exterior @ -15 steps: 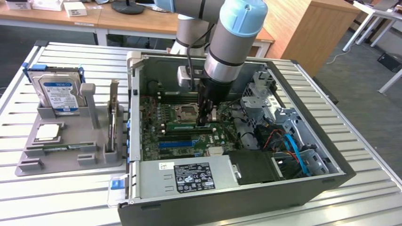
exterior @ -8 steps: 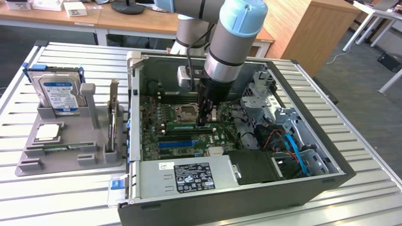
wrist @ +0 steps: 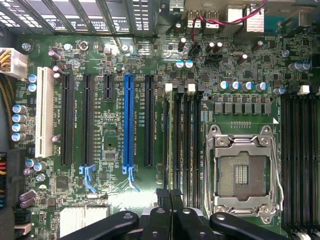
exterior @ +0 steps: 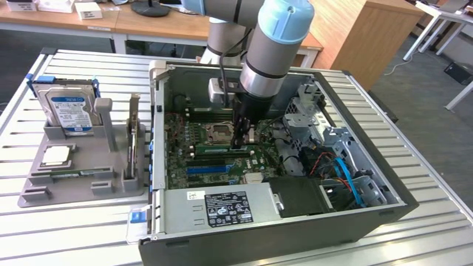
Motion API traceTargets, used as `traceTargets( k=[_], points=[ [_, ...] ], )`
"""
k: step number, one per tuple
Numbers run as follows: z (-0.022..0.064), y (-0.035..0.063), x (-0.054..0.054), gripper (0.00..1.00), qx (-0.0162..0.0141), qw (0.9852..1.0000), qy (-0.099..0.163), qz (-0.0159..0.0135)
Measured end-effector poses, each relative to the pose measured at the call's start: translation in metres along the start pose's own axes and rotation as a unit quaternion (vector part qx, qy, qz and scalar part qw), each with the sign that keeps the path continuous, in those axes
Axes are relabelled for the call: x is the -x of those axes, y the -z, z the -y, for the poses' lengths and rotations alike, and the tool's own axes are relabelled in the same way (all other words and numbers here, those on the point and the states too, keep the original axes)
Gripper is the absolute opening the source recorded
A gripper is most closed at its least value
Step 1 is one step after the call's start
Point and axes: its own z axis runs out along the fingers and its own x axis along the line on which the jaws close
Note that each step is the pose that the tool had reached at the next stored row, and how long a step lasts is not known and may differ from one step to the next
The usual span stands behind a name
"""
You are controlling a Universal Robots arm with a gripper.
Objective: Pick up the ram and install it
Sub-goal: 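Insert the ram into the slot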
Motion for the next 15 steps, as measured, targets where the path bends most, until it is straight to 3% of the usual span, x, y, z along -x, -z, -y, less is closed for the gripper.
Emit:
traceTargets(
  k=[15],
  points=[
    [0.0,-0.001,0.0006,0.11,0.0001,1.0,0.0,-0.0001]
  ],
)
